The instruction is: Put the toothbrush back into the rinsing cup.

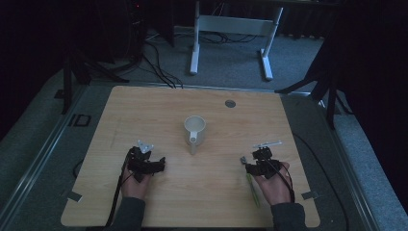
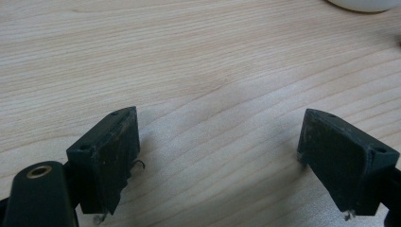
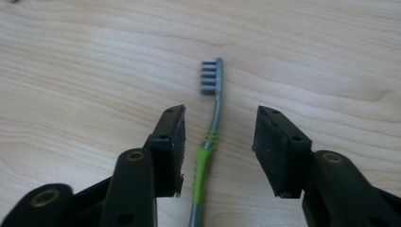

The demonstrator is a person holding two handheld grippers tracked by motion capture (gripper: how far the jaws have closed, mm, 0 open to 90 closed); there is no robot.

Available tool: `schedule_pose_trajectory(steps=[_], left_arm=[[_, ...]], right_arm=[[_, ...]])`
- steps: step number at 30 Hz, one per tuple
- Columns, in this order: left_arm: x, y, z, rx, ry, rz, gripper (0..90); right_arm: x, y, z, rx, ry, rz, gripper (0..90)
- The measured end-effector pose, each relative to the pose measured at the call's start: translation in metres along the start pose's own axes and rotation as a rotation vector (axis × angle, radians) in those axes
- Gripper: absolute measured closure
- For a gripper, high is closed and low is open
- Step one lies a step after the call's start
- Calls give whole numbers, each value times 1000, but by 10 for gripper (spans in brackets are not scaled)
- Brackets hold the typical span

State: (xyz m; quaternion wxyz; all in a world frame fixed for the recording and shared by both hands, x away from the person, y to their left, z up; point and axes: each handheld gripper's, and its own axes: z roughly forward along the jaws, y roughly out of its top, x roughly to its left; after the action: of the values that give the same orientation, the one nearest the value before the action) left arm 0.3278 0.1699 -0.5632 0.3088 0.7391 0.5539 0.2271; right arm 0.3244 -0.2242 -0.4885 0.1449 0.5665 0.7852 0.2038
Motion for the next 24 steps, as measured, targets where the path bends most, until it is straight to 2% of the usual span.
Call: schedule_pose_trajectory(steps=[9,19,24], left_arm=[[0,0,0,0,0,0,142],[0,0,0,0,0,1,141],[0,0,0,0,0,0,142]], right_arm=[[1,3,0,29,15,13,539],[5,6,4,112,18,-11,555],[6,8,4,131,18,-22,563]])
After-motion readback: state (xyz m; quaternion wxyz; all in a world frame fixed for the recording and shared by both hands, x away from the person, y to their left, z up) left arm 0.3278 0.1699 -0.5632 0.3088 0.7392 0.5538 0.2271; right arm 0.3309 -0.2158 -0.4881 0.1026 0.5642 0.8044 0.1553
